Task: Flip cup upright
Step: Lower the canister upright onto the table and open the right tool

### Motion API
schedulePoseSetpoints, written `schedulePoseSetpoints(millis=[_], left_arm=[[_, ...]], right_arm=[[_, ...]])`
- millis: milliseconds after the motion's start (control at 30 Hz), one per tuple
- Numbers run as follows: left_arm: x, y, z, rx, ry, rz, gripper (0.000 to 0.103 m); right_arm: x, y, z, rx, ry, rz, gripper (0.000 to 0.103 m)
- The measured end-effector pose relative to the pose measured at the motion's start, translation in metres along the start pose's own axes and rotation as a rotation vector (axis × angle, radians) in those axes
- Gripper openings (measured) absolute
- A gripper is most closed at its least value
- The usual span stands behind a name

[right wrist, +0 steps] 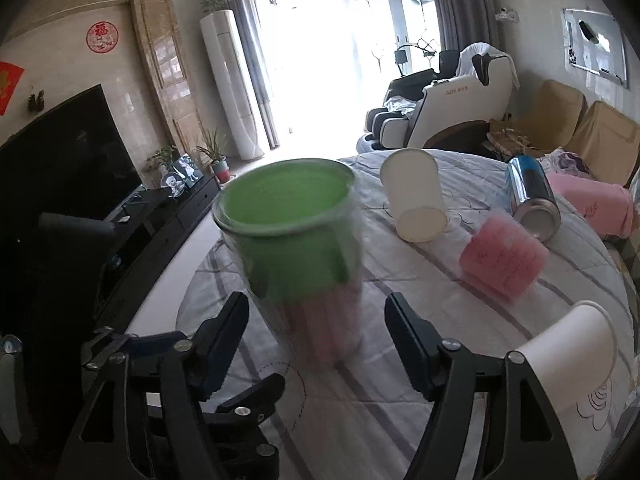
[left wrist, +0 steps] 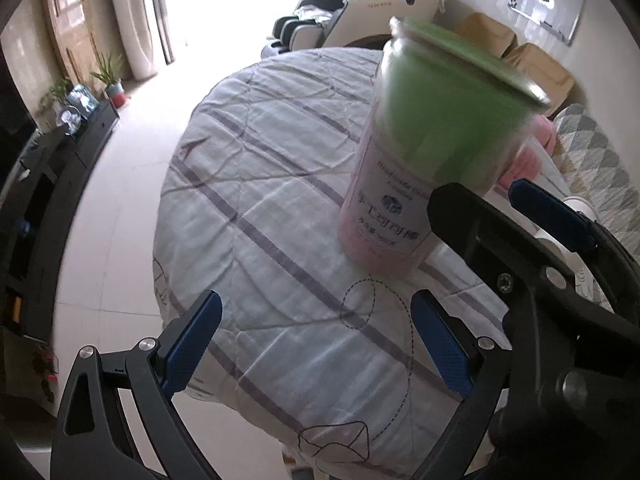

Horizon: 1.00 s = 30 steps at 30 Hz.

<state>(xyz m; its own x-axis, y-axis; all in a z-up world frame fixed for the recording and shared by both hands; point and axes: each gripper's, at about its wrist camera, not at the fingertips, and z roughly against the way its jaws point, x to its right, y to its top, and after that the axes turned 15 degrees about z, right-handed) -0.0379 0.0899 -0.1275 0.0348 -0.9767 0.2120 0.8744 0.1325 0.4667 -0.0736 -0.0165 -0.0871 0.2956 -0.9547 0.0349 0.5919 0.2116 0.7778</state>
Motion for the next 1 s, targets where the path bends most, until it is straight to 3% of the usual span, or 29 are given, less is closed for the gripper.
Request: schedulePoseSetpoints(millis=[233, 500, 800, 1000], left_arm=[[0.009, -0.01, 0.032, 0.064, 0.024, 0.015, 0.097], [0.015, -0.021, 0.08, 0.139, 0.092, 0.075, 0.097], [0.027, -0.033, 0.135, 0.25, 0.084, 0.029, 0.097], [0.031, -0.041, 0.155, 0.258, 0.054, 0.017, 0.098]], right_arm=[[0.003, 0.002, 0.02, -0.003, -0.008, -0.01, 0.078], [0.011, 0.003, 0.067, -0.049, -0.141, -0.041, 0.079], [0.013, -0.003, 0.12, -0.056, -0.259, -0.119, 0.08], [0.008, -0.004, 0.155, -0.044, -0.332, -0.126, 0.08]])
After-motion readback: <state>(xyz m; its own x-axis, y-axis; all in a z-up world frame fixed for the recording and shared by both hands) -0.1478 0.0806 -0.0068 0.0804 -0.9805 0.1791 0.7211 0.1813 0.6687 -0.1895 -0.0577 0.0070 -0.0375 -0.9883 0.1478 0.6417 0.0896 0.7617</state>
